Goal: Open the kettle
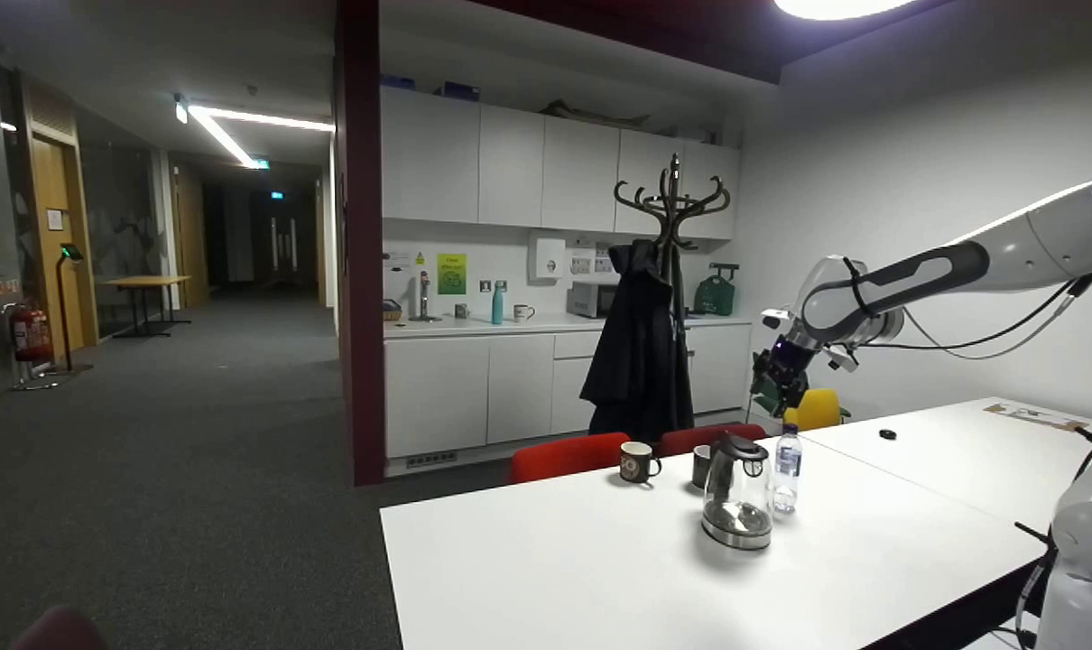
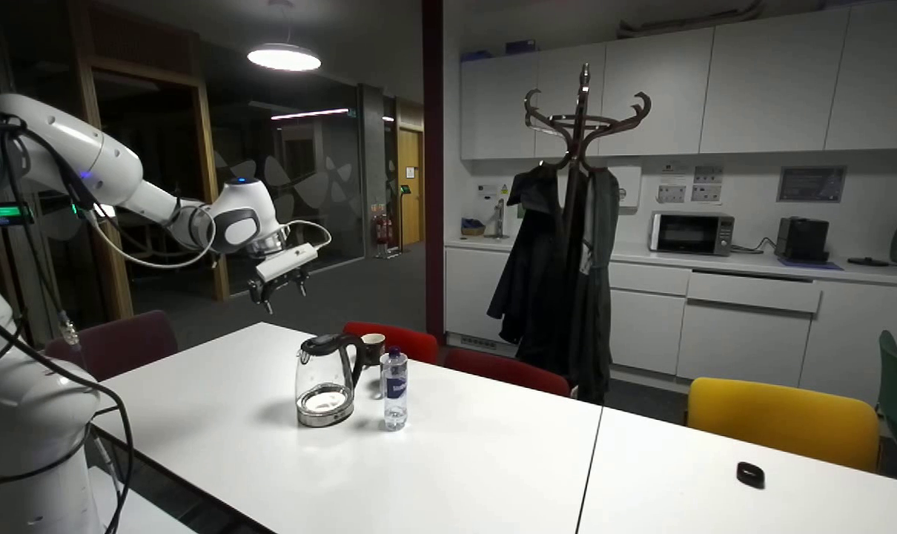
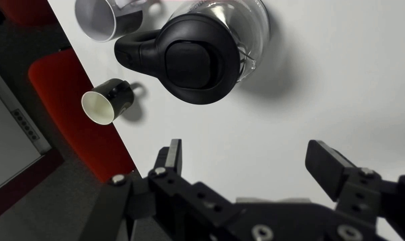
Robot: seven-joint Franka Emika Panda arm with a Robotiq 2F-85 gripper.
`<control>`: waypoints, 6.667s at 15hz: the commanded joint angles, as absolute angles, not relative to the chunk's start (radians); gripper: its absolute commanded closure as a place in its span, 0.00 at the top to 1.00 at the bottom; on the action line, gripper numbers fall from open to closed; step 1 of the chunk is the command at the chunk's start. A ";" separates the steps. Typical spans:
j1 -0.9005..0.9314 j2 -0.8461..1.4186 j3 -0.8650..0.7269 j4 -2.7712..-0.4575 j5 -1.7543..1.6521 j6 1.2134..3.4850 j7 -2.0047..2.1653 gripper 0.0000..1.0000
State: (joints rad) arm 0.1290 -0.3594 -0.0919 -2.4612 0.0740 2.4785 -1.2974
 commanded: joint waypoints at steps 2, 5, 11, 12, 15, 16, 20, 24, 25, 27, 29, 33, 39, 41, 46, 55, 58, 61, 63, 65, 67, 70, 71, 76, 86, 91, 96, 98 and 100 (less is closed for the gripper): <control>0.118 -0.354 -0.090 -2.476 0.040 2.533 -1.296 1.00; 0.112 -0.341 -0.091 -2.482 0.004 2.582 -1.308 1.00; 0.095 -0.300 -0.092 -2.510 -0.019 2.724 -1.271 1.00; 0.094 -0.293 -0.092 -2.517 -0.013 2.755 -1.263 1.00; 0.087 -0.274 -0.086 -2.544 -0.007 2.851 -1.196 1.00; 0.085 -0.267 -0.085 -2.550 -0.011 2.880 -1.168 1.00; 0.079 -0.248 -0.080 -2.572 -0.035 2.965 -1.065 1.00; 0.055 -0.239 -0.070 -2.581 -0.101 2.980 -0.954 1.00; 0.049 -0.241 -0.066 -2.578 -0.120 2.956 -0.926 1.00; 0.076 -0.232 -0.087 -2.568 -0.090 2.947 -0.964 1.00; 0.079 -0.231 -0.086 -2.564 -0.091 2.948 -0.956 1.00; 0.074 -0.225 -0.089 -2.574 -0.100 2.973 -0.958 1.00; 0.059 -0.196 -0.100 -2.568 -0.108 2.984 -0.957 1.00; 0.057 -0.185 -0.105 -2.567 -0.113 2.986 -0.956 1.00; 0.047 -0.150 -0.111 -2.559 -0.126 2.997 -0.967 1.00; 0.045 -0.073 -0.106 -2.547 -0.185 3.105 -0.995 1.00; 0.047 -0.047 -0.107 -2.542 -0.208 3.134 -0.996 1.00; 0.048 -0.027 -0.106 -2.537 -0.234 3.157 -0.990 1.00; 0.050 -0.017 -0.106 -2.534 -0.246 3.168 -0.988 1.00; 0.051 -0.008 -0.106 -2.531 -0.259 3.176 -0.987 1.00; 0.050 -0.002 -0.107 -2.527 -0.270 3.183 -0.985 1.00; 0.051 0.010 -0.109 -2.519 -0.284 3.194 -0.985 1.00; 0.052 0.012 -0.109 -2.516 -0.287 3.196 -0.984 1.00; 0.051 0.018 -0.111 -2.508 -0.301 3.201 -0.980 1.00; 0.003 0.045 -0.081 -2.485 -0.359 3.208 -0.947 1.00; -0.009 0.054 -0.084 -2.486 -0.384 3.239 -0.956 1.00; -0.027 0.065 -0.091 -2.491 -0.425 3.310 -0.974 1.00; -0.034 0.070 -0.093 -2.491 -0.437 3.328 -0.976 1.00; -0.038 0.073 -0.095 -2.490 -0.447 3.333 -0.980 0.75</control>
State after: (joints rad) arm -0.0114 0.0673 -0.0975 -2.4965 -0.4074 3.2874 -0.9739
